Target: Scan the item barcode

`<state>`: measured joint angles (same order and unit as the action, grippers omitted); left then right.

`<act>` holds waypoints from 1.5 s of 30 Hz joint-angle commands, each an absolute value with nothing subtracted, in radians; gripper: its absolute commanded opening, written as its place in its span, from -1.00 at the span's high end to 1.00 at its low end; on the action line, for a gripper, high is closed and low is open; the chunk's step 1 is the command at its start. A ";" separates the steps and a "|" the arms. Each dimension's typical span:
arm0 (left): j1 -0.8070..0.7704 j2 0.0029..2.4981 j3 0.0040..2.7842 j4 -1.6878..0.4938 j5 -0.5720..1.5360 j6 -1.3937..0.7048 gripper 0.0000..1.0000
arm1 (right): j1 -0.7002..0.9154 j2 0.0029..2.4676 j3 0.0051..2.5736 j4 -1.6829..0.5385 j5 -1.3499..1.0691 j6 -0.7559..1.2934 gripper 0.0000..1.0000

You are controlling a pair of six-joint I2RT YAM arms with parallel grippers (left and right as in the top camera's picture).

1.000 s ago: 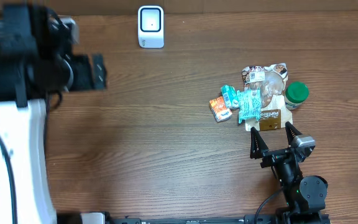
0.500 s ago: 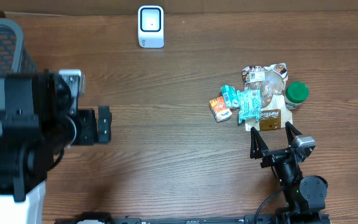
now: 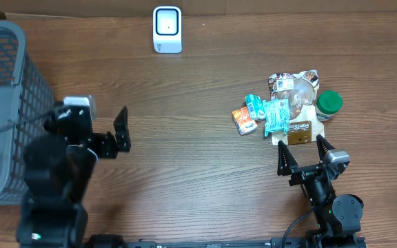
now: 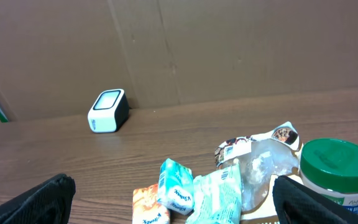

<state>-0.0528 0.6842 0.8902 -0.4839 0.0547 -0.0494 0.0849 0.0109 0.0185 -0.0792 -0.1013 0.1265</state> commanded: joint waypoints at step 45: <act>-0.020 0.004 0.005 -0.072 0.070 0.236 -0.99 | 0.079 0.003 0.008 -0.074 -0.106 0.130 -1.00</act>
